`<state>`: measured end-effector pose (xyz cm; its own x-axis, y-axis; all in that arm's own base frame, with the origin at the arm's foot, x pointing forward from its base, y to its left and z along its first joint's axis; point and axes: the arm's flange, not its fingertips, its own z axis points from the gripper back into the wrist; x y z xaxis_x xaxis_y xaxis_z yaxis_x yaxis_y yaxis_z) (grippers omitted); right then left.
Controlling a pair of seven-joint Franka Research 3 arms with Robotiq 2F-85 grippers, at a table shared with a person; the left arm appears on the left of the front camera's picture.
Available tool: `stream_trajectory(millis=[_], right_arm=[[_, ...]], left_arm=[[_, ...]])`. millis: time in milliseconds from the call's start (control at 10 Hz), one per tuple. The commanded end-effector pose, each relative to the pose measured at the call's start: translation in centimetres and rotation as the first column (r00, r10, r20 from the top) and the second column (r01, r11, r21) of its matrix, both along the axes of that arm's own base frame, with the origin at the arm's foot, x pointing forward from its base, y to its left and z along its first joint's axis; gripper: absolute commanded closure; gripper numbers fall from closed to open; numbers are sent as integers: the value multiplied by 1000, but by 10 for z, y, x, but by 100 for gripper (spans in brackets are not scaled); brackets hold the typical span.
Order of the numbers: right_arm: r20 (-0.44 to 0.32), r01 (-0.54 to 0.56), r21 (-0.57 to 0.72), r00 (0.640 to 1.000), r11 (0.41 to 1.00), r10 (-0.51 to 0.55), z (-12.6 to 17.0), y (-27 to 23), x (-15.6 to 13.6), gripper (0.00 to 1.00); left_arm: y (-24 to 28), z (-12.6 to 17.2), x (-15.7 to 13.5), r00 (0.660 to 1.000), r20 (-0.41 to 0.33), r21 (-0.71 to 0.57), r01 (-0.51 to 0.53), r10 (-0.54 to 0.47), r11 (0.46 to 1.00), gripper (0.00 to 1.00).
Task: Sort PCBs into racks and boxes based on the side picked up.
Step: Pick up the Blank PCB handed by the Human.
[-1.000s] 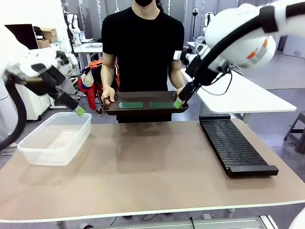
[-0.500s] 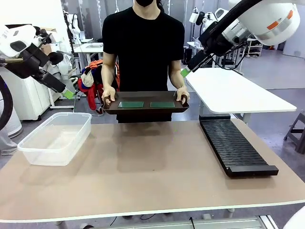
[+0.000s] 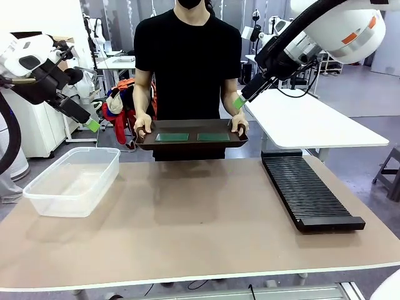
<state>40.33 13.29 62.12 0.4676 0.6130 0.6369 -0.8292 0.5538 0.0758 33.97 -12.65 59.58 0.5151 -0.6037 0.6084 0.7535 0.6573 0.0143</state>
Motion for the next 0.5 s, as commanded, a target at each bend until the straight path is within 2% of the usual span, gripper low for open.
stream_trajectory(millis=[0,300,400], right_arm=[[30,-18,28,999,999,17,10,-19,11,0],[95,-28,75,995,997,21,25,-32,31,0],[110,-40,63,993,997,33,34,-35,39,0]], left_arm=[[9,3,5,1000,-4,-66,12,-12,998,0],[18,29,18,999,38,-126,42,-38,991,0],[14,34,23,998,55,-146,26,-18,989,0]])
